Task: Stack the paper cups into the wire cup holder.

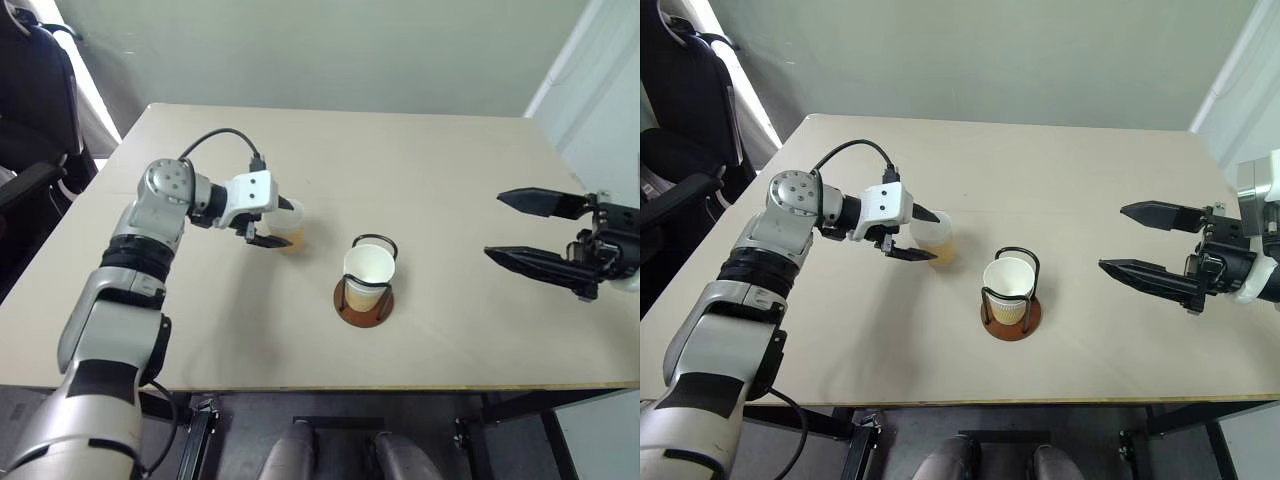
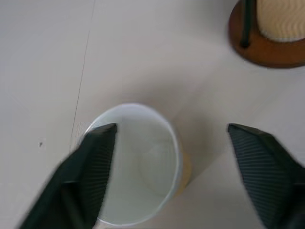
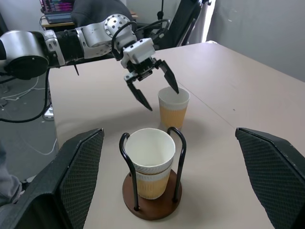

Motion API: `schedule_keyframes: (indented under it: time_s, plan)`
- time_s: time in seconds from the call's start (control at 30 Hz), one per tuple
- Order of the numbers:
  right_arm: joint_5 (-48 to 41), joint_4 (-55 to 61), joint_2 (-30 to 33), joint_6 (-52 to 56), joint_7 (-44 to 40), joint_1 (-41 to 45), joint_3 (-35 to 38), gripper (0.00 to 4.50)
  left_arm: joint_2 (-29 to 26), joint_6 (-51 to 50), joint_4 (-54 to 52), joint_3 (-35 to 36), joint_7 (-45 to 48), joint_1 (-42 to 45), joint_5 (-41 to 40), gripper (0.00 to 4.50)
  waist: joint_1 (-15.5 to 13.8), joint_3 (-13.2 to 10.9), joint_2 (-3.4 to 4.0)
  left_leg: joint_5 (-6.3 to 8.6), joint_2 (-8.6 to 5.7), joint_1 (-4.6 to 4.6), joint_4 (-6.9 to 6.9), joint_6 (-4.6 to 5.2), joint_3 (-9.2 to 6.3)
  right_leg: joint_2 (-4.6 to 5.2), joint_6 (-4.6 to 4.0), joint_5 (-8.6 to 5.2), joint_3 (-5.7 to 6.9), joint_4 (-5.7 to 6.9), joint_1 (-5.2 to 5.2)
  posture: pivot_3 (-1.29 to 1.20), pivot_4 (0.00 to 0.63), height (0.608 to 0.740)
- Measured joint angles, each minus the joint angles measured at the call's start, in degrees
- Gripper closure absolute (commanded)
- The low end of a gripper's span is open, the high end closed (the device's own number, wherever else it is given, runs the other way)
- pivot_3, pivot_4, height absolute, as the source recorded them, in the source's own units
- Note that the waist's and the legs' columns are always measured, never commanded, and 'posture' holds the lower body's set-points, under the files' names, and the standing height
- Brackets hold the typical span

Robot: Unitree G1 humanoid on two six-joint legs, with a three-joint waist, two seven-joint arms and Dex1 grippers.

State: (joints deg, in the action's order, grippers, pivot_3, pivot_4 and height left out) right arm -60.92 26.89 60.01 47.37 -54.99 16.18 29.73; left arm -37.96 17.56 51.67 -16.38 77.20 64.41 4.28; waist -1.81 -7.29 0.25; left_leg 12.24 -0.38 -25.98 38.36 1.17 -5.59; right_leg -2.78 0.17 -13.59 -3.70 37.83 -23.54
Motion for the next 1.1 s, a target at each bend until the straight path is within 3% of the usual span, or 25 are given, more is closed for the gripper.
schedule_keyframes:
  time_s: [0.2, 0.27, 0.47, 0.57, 0.63, 0.73, 0.8, 0.87, 1.1]
  plan:
    - [-0.11, 0.43, 0.39, 0.30, 0.08, -0.58, 0.48, 0.00, 0.44, 3.38, 4.07, -0.67, -3.00, 0.07, 4.35, 3.97, 0.00, 0.00, 0.00, -0.04, -0.01, 0.01, 0.08, 0.05, 0.00, 0.00, 0.05, 0.03, -0.03, 0.01, 0.04, 0.00, 0.150, 0.740]
    - [-0.13, 0.49, 0.42, 0.34, 0.16, -0.58, 0.48, 0.00, 0.63, 4.17, 4.72, -0.66, -3.95, 0.38, 5.00, 4.49, -0.01, 0.00, 0.00, -0.04, -0.01, 0.00, 0.11, 0.06, 0.00, 0.00, 0.06, 0.03, -0.03, 0.01, 0.05, 0.00, 0.150, 0.740]
    - [-0.15, 0.51, 0.42, 0.47, 0.48, -0.57, 0.48, 0.00, 1.12, 4.88, 5.10, -0.37, -4.53, 2.09, 4.94, 4.49, 0.02, 0.00, 0.00, -0.03, -0.01, 0.01, 0.12, 0.07, 0.03, 0.00, 0.07, 0.03, -0.04, 0.01, 0.04, 0.00, 0.150, 0.740]
    - [-0.14, 0.50, 0.49, 0.48, 0.48, -0.57, 0.48, 0.00, 0.92, 3.39, 3.64, 0.86, -0.10, 2.13, 2.69, 4.49, 0.02, -0.01, -0.01, -0.03, -0.01, -0.04, 0.11, 0.07, 0.03, 0.00, 0.07, 0.03, -0.04, 0.01, 0.01, 0.00, 0.150, 0.740]
    - [-0.16, 0.48, 0.79, 0.49, 0.47, -0.57, 0.51, 0.00, 0.51, -1.08, -0.41, 2.78, 5.12, 2.47, -1.67, 4.49, -0.03, -0.02, -0.03, -0.03, -0.02, -0.08, 0.14, 0.07, 0.04, 0.00, 0.08, 0.02, -0.03, 0.00, 0.01, 0.00, 0.150, 0.740]
    - [-0.86, 0.47, 1.22, 0.66, -0.26, -0.58, 0.66, 0.00, -2.73, -14.95, -15.79, 2.75, 12.26, 3.23, -14.88, 4.49, -0.03, -0.05, -0.08, -0.01, -0.02, -0.21, 0.18, 0.10, 0.06, 0.00, 0.11, 0.04, -0.03, -0.06, -0.07, 0.00, 0.150, 0.740]
    - [-1.26, 0.32, 1.64, 0.67, -0.91, -0.52, 0.71, 0.00, -6.78, -24.57, -30.54, 0.21, 12.99, 4.08, -28.11, 4.49, 0.00, -0.03, -0.06, -0.02, -0.02, -0.10, 0.19, 0.09, 0.14, 0.00, 0.18, 0.00, -0.07, -0.16, 0.07, 0.00, 0.150, 0.740]
    - [-1.25, 0.26, 1.70, 0.64, -1.12, -0.34, 0.70, 0.00, -8.54, -28.05, -39.98, -2.75, 13.22, 5.01, -35.97, 4.49, -0.10, 0.06, 0.09, 0.06, -0.02, 0.15, 0.19, 0.20, 0.14, 0.03, 0.22, -0.02, -0.10, -0.28, 0.37, 0.00, 0.150, 0.740]
    - [-1.25, 0.70, 1.60, 0.58, -0.29, -0.61, 0.73, 0.00, -8.50, -24.64, -41.13, -14.54, 13.32, 5.29, -36.11, 4.49, 0.13, 0.07, 0.16, 0.06, 0.00, 0.61, 0.19, 0.21, 0.14, 0.04, 0.13, 0.03, -0.18, 0.05, 0.60, 0.00, 0.150, 0.740]
